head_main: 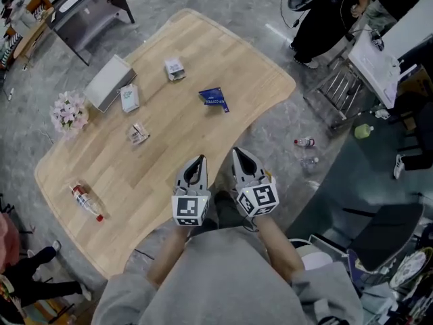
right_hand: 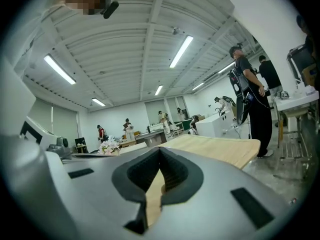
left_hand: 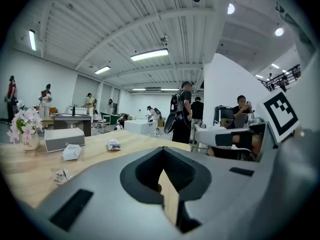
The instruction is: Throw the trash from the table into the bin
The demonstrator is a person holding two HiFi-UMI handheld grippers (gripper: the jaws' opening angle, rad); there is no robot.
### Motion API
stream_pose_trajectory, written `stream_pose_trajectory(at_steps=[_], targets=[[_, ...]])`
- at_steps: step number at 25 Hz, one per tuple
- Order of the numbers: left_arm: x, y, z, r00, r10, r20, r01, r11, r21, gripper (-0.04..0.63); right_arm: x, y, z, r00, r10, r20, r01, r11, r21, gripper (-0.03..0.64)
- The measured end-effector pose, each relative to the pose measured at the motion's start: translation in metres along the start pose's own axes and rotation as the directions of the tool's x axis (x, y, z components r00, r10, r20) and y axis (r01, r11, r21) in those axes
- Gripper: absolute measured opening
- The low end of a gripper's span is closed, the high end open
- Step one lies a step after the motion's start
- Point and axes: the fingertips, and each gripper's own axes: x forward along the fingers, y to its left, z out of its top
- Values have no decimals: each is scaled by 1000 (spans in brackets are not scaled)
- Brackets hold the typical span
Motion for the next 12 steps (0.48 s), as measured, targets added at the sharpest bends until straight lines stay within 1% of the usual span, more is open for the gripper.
stream_pose_trajectory(at_steps=[7,12], targets=[[65,11,10,999,27,-22,-27,1000,11,6,52,-33,7,997,75,-31,-75,997,-1,5],[99,24,13,997,65,-35,-65,998,21,6,79,-52,10,993,115,-39,-115,993,11,5]])
